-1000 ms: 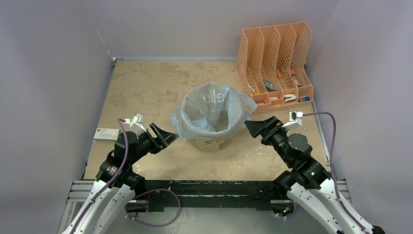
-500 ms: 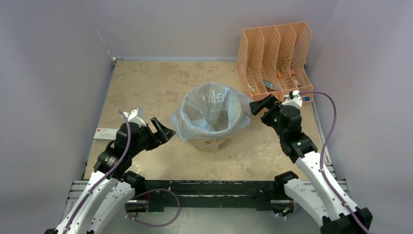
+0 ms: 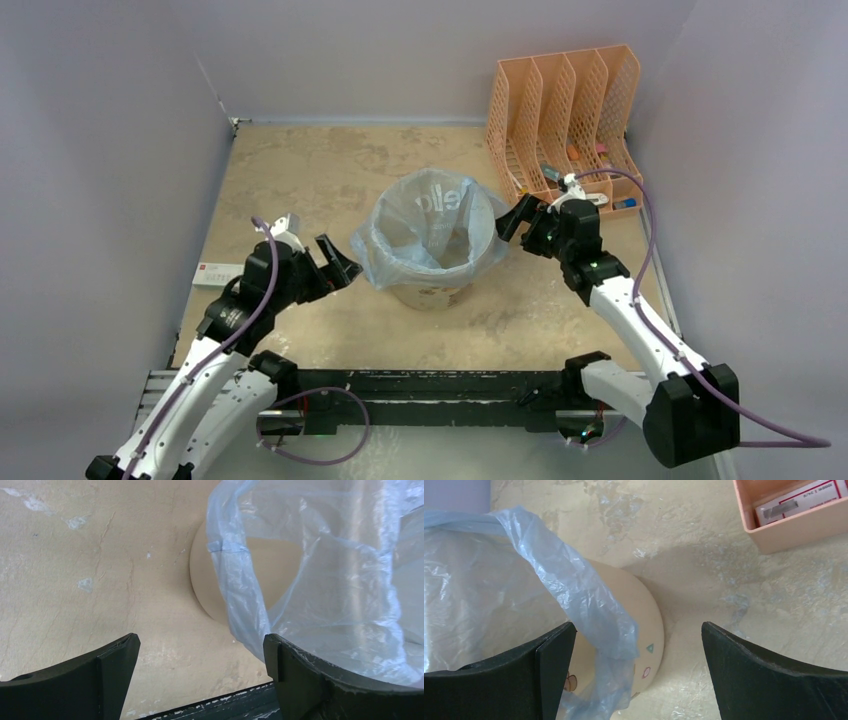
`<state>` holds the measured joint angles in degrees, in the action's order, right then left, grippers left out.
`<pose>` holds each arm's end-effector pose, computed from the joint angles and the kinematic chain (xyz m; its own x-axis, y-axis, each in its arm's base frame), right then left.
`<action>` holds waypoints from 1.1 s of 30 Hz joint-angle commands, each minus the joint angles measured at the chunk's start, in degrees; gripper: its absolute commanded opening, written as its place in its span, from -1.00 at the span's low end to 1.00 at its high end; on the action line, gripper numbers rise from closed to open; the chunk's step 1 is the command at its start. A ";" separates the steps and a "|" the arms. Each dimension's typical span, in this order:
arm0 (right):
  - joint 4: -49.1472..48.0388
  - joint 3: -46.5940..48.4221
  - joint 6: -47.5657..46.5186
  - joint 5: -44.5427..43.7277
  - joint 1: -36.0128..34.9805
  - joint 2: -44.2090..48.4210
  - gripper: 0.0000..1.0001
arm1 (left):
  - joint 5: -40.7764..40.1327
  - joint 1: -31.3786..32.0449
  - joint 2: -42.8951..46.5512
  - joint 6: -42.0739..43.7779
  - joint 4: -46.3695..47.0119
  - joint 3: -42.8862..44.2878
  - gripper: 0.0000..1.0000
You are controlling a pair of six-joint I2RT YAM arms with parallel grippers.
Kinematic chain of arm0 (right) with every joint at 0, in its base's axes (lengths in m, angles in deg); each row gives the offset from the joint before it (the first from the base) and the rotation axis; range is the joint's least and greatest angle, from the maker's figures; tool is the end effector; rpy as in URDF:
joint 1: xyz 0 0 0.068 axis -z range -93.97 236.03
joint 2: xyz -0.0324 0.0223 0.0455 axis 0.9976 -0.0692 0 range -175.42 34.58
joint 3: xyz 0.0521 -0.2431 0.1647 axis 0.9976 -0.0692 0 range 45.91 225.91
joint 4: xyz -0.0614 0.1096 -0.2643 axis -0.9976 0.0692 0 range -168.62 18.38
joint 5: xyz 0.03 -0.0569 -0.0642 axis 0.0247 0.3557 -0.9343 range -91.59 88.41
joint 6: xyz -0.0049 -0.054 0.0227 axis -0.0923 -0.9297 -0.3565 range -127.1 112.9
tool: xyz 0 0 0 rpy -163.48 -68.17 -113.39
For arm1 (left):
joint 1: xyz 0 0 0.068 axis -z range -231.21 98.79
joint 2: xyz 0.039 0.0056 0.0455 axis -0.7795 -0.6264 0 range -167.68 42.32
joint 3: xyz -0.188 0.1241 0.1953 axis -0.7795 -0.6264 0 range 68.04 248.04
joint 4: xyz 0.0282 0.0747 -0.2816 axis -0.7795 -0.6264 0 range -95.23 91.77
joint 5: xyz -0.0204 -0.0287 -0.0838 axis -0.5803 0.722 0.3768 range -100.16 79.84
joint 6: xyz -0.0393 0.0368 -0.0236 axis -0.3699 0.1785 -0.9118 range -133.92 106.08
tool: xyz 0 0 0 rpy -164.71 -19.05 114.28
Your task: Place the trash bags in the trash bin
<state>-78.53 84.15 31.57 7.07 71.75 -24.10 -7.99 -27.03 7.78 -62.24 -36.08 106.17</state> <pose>0.2497 0.0702 0.2797 -0.5031 0.5094 -0.6981 -0.0848 0.7748 0.6265 0.1373 -0.0635 0.2895 -0.6687 -0.5179 -0.5336 -0.0924 0.7699 -0.6315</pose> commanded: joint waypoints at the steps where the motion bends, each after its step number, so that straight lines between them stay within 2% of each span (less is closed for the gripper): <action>1: -2.23 3.31 -3.69 1.00 1.03 0.07 0.97 | -0.35 0.03 -1.13 1.76 3.12 4.39 0.93; 6: -2.22 4.13 -4.80 1.66 2.28 -0.04 0.97 | 3.00 -2.33 -5.69 2.95 4.53 6.32 0.95; 11: -3.90 4.98 -5.65 7.45 3.50 -2.76 0.97 | 14.38 -12.88 -11.06 4.96 6.58 6.62 0.95; 15: -5.44 4.14 -6.03 11.53 3.56 -6.56 0.93 | 21.48 -15.19 -15.99 6.33 11.64 4.72 0.90; 18: -7.11 1.43 -5.76 11.68 3.65 -8.88 0.77 | 27.81 -15.22 -19.99 6.87 16.45 3.17 0.83; 21: -8.45 -0.41 -6.48 15.55 3.63 -10.91 0.42 | 33.72 -15.22 -21.75 5.85 23.51 -0.22 0.73; 23: -9.07 -1.71 -7.22 18.13 3.63 -11.60 0.25 | 36.67 -15.22 -22.39 5.61 27.85 -2.49 0.68; 24: -9.56 -2.69 -7.04 19.05 3.65 -11.45 0.20 | 37.25 -15.21 -22.91 5.54 28.54 -3.53 0.62; 29: -10.03 -8.02 -6.60 19.97 3.63 -9.38 0.06 | 34.05 -15.22 -24.69 6.75 28.12 -8.28 0.01; 31: -10.92 -10.15 -6.72 20.91 3.65 -8.91 -0.05 | 32.37 -15.20 -23.35 6.11 29.54 -10.32 -0.07; 33: -11.78 -12.19 -6.24 21.21 3.64 -8.54 -0.01 | 31.94 -15.22 -22.33 6.08 32.28 -11.89 -0.12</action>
<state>-86.79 74.77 25.82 25.17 75.23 -34.26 24.53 -41.83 -16.62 -56.82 -10.48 96.47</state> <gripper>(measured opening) 0.485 0.460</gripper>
